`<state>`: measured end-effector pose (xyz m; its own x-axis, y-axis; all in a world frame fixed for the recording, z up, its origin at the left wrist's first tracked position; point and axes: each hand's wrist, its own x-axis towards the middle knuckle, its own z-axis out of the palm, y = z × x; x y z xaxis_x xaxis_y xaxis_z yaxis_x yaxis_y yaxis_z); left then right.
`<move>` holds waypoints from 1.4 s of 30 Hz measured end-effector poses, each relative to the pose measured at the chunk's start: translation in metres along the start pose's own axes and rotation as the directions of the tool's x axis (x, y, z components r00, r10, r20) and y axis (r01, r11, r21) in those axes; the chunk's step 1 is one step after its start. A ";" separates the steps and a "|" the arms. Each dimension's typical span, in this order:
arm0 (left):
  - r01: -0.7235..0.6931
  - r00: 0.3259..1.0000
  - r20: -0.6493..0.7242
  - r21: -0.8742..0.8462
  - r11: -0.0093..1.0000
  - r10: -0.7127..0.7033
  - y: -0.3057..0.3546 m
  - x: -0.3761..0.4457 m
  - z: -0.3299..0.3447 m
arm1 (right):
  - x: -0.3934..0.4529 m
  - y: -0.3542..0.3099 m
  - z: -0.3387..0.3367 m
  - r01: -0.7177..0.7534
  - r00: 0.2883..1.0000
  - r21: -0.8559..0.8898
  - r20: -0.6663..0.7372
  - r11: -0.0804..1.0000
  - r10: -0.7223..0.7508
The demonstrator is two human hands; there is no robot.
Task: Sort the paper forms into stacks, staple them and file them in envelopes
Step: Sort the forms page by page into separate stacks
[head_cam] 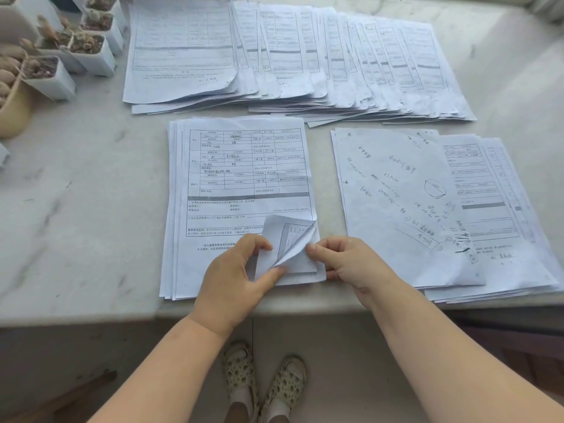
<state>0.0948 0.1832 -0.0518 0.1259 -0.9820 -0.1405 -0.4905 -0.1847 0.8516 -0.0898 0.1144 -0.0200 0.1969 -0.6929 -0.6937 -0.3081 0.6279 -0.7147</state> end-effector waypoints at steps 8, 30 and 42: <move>0.001 1.000 -0.008 -0.039 0.999 -0.001 0.000 0.004 -0.002 | -0.005 -0.013 -0.009 0.028 0.992 -0.287 -0.107 0.957 -0.061; 0.129 0.960 -0.278 0.285 0.950 -0.047 0.082 0.024 -0.074 | -0.030 -0.049 -0.028 0.220 0.972 -0.249 -0.028 0.943 -0.234; 0.375 0.900 -0.098 -0.320 0.870 -0.424 0.096 0.145 -0.085 | 0.027 -0.093 -0.092 0.170 0.968 0.067 0.178 0.983 -0.180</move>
<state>0.1395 0.0262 0.0525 0.4056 -0.8023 -0.4379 -0.1034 -0.5163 0.8501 -0.1417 0.0046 0.0356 0.4112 -0.7202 -0.5587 -0.2072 0.5231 -0.8267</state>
